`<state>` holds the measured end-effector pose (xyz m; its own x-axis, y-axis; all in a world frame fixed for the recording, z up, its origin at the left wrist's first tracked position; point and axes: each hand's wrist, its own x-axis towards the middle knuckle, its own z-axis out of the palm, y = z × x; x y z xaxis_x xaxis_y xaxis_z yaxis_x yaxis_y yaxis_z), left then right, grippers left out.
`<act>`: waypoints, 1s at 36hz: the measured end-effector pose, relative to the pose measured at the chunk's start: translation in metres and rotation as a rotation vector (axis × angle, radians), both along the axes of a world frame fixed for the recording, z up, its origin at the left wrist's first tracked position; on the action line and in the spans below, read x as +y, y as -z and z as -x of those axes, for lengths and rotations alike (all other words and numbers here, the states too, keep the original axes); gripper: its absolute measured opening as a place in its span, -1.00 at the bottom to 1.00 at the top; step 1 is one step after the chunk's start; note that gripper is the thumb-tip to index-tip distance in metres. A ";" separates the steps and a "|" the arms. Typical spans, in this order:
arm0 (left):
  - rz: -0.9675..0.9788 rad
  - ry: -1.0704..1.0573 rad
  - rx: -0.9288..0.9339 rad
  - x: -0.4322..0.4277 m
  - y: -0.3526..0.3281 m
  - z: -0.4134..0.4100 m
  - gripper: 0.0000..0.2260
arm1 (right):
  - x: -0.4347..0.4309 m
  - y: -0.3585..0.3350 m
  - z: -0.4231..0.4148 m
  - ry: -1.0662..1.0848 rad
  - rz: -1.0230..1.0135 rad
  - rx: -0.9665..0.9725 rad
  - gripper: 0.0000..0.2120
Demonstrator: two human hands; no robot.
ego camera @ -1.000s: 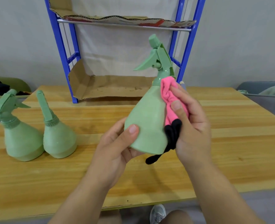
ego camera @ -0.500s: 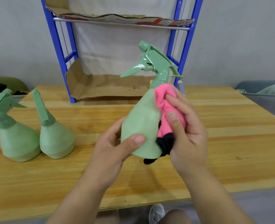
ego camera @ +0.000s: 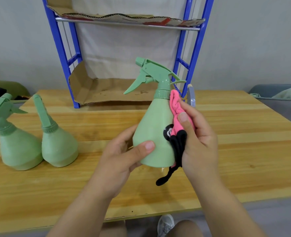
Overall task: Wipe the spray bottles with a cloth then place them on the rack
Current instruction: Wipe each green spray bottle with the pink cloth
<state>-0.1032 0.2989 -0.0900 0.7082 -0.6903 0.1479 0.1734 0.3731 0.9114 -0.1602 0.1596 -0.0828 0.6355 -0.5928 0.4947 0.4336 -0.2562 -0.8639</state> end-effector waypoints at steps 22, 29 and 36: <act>0.050 -0.042 -0.019 0.000 0.000 -0.007 -0.25 | 0.031 0.008 0.008 -0.011 -0.152 0.011 -0.60; 0.024 -0.123 -0.074 -0.003 0.002 -0.001 -0.31 | 0.030 0.020 0.006 0.231 0.387 0.008 -0.43; 0.037 -0.111 -0.017 -0.002 0.004 -0.002 -0.27 | 0.027 0.013 0.006 -0.105 -0.205 0.124 -0.50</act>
